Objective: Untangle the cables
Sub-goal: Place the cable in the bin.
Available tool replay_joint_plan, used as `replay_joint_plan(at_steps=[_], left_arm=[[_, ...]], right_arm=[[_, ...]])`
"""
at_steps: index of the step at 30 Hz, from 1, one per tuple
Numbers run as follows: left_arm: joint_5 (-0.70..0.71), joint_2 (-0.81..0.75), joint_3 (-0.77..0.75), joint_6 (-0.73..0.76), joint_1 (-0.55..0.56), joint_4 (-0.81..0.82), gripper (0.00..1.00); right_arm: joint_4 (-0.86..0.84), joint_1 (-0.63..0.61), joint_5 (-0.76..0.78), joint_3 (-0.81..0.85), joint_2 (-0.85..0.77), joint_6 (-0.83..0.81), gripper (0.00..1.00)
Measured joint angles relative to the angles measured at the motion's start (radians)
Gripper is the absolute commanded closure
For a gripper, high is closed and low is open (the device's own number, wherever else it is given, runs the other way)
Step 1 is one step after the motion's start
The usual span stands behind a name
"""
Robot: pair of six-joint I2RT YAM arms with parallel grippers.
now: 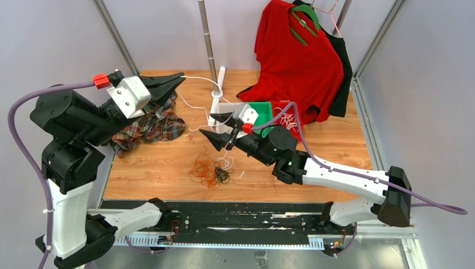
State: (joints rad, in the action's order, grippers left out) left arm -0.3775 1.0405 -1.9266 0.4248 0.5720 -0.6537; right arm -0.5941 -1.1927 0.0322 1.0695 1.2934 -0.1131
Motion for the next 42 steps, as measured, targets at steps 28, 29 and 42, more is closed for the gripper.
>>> replay_joint_plan(at_steps=[28, 29, 42], left_arm=[[0.116, -0.095, 0.65, 0.197, 0.0, -0.314, 0.02], [0.124, -0.092, 0.65, 0.197, 0.0, -0.321, 0.02], [0.164, -0.069, 0.691, 0.197, 0.0, -0.325, 0.01]], right_arm=[[0.264, 0.603, 0.353, -0.021, -0.051, 0.067, 0.99], [0.263, 0.624, 0.361, -0.031, -0.037, 0.065, 0.99], [0.179, 0.769, 0.37, 0.014, 0.178, 0.084, 0.99]])
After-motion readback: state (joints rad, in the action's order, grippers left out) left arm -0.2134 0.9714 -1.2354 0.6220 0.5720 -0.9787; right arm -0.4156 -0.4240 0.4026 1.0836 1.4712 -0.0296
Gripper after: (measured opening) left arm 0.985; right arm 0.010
